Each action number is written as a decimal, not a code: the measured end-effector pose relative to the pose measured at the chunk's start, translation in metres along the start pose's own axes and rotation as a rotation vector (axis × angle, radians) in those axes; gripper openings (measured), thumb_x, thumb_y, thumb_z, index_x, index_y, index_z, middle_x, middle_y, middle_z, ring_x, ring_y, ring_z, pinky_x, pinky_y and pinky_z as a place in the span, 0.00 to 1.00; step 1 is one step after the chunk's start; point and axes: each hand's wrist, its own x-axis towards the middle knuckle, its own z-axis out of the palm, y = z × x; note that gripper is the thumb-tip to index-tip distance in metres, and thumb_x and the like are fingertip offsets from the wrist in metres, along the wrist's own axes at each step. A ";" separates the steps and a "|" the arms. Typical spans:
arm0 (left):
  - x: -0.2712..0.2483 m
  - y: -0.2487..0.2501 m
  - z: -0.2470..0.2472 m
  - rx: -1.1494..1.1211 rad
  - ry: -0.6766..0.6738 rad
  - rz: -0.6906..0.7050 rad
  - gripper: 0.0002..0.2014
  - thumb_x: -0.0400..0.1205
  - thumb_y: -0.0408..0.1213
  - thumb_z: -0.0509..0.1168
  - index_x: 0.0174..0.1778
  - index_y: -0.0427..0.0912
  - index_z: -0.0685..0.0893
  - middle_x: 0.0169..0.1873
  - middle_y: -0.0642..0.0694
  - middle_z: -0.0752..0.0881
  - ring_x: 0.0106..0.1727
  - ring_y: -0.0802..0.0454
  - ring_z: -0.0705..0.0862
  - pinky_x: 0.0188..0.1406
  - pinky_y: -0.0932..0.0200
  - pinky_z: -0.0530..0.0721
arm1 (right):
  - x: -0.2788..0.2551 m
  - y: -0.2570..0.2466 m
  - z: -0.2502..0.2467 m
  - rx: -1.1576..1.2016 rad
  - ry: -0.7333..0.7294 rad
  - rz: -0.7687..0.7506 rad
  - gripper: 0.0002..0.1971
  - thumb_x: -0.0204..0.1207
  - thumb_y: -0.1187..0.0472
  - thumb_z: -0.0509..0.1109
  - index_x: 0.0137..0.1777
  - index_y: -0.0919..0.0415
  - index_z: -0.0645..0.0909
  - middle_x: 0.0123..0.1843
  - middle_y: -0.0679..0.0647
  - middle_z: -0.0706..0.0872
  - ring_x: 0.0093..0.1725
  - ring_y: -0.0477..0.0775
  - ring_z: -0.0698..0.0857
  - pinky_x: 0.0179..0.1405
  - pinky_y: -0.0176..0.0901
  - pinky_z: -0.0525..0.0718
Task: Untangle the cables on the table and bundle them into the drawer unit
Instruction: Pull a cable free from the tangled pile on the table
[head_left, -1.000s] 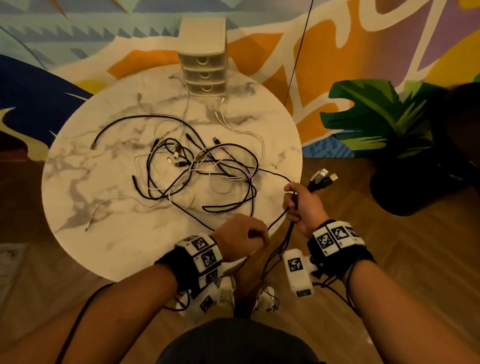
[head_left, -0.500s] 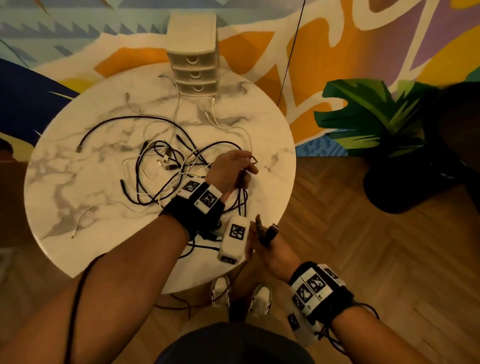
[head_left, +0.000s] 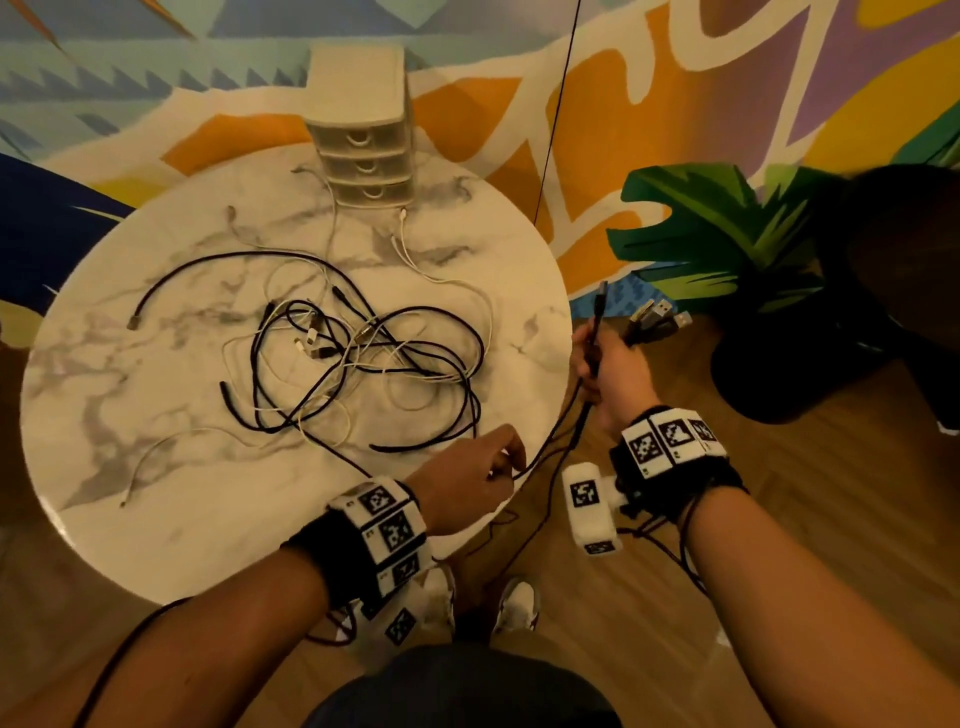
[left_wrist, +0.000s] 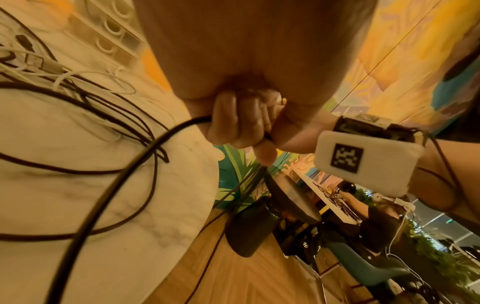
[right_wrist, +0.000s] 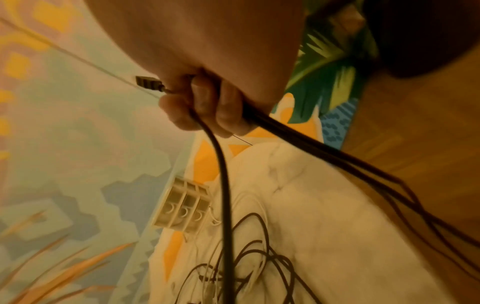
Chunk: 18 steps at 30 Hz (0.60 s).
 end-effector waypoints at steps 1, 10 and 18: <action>0.000 0.000 0.000 0.026 -0.022 -0.005 0.06 0.81 0.31 0.59 0.51 0.45 0.74 0.31 0.52 0.84 0.33 0.53 0.81 0.37 0.56 0.80 | -0.001 -0.001 -0.001 -0.034 -0.003 -0.031 0.18 0.86 0.55 0.53 0.34 0.56 0.74 0.16 0.47 0.70 0.14 0.43 0.62 0.13 0.31 0.57; 0.051 0.052 -0.034 0.019 0.513 0.219 0.07 0.83 0.43 0.62 0.50 0.44 0.81 0.37 0.57 0.79 0.37 0.62 0.77 0.36 0.65 0.72 | -0.038 0.005 0.002 -0.215 -0.127 -0.168 0.20 0.86 0.62 0.53 0.30 0.59 0.67 0.23 0.52 0.67 0.15 0.39 0.64 0.16 0.28 0.64; 0.076 0.064 -0.024 0.019 0.489 0.181 0.08 0.82 0.42 0.64 0.49 0.40 0.81 0.41 0.49 0.83 0.44 0.50 0.81 0.43 0.60 0.76 | -0.053 0.002 -0.006 -0.205 -0.146 -0.158 0.18 0.87 0.63 0.49 0.35 0.64 0.71 0.27 0.53 0.69 0.17 0.38 0.66 0.17 0.27 0.65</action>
